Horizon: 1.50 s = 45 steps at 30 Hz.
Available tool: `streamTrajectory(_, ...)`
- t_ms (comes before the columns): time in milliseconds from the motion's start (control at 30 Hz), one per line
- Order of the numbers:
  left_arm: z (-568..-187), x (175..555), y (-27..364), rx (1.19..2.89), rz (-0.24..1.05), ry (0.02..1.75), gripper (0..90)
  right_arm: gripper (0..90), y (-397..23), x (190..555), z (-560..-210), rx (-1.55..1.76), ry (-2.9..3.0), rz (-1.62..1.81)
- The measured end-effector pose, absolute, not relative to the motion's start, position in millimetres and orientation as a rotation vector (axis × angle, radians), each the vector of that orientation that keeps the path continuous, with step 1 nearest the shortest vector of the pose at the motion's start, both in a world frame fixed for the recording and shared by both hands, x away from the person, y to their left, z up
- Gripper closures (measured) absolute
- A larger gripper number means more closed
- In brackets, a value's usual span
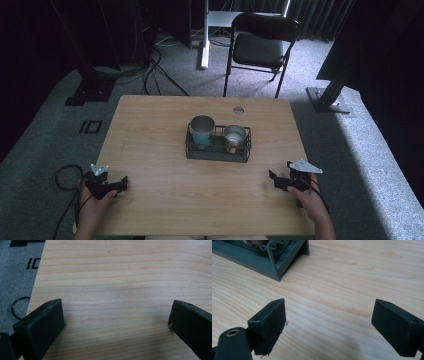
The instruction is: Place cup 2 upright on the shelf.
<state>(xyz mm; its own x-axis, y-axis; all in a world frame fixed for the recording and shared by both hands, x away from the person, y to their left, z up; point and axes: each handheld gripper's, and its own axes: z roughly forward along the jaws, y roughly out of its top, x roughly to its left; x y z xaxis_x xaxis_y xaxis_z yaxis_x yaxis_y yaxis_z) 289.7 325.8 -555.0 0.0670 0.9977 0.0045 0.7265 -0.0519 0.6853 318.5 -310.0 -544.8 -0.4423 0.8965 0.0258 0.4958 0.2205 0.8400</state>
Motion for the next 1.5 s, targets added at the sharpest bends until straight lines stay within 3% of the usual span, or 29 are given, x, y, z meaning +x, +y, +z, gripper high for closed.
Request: streamTrajectory(1500,-555,290,326,1.833,0.683,1.711,0.9,12.1,-315,277,-556,1.426,2.099,0.951)
